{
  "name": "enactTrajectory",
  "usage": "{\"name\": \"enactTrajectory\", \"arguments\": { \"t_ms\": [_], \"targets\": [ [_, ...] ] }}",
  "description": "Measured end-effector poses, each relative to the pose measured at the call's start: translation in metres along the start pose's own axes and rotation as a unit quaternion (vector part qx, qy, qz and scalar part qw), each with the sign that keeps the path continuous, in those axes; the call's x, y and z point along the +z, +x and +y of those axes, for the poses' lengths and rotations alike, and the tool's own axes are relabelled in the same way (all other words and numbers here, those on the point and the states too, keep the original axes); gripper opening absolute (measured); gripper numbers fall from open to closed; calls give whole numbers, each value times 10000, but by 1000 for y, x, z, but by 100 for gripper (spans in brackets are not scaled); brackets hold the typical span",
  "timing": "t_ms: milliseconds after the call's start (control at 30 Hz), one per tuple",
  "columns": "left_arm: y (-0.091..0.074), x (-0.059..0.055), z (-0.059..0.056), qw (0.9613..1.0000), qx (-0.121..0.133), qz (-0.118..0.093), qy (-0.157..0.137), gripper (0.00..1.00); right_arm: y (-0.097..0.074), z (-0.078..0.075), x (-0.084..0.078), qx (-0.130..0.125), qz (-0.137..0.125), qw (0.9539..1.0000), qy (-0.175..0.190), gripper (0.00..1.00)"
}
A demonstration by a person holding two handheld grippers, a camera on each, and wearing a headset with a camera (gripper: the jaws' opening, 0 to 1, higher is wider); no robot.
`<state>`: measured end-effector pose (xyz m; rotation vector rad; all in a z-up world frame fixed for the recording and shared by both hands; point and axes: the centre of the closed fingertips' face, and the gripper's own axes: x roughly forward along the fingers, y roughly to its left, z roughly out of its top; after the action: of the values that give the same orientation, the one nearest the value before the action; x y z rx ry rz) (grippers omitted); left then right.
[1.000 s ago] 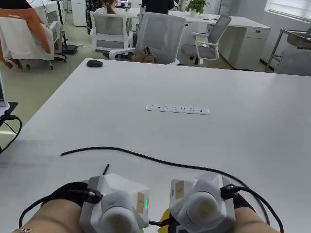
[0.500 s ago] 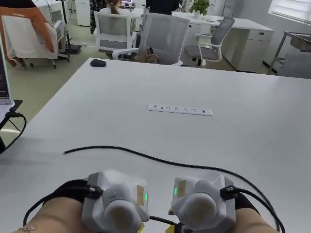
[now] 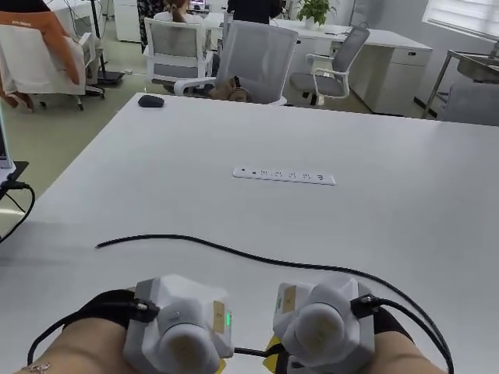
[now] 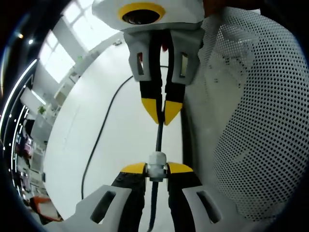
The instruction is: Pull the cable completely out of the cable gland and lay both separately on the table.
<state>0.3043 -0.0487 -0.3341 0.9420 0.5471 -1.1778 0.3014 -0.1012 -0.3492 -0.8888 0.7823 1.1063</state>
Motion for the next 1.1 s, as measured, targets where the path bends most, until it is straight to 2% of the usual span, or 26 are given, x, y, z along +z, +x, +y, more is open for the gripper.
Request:
{"name": "enactTrajectory", "arguments": {
  "t_ms": [67,133,233,300,367,400,500,600,633,700,733,767,800,900,1100],
  "targets": [
    [-1,2,0,10000,4,-47,-51,17,1,-6,-14,-129,344,9993,-56,4],
    [-1,4,-1,10000,8,-70,-63,17,2,-7,-22,-139,503,9986,-45,4],
    [-1,4,-2,10000,-1,-56,-42,17,3,-4,-22,-53,498,9987,-43,6],
    [-1,4,-3,10000,-21,-41,-18,17,5,3,-18,90,461,9989,-63,14],
    [0,4,-5,10000,-58,-53,-30,17,6,9,-8,183,277,9989,-326,23],
    [0,5,-5,10000,-66,-56,-8,17,6,11,0,181,110,9986,-480,25],
    [1,10,-8,9999,-119,-119,10,17,3,17,19,251,-281,9975,-603,25],
    [1,9,-9,9999,-118,-84,86,17,-3,20,32,303,-641,9959,-559,22],
    [1,10,-9,9998,-125,-85,87,17,-5,19,38,298,-834,9947,-524,20],
    [2,10,-9,9998,-136,-108,104,17,-8,18,41,271,-911,9941,-517,15],
    [2,11,-9,9998,-141,-106,112,17,-9,17,42,264,-940,9938,-535,9],
    [2,10,-9,9998,-144,-101,117,17,-9,20,42,367,-947,9935,-518,4],
    [2,11,-8,9998,-140,-104,107,17,-8,21,43,381,-990,9936,-390,4],
    [3,12,-9,9998,-161,-131,77,17,-7,18,39,326,-892,9946,-424,3],
    [2,7,-5,9999,-107,-60,46,17,0,10,15,204,-302,9986,-373,3]
  ]
}}
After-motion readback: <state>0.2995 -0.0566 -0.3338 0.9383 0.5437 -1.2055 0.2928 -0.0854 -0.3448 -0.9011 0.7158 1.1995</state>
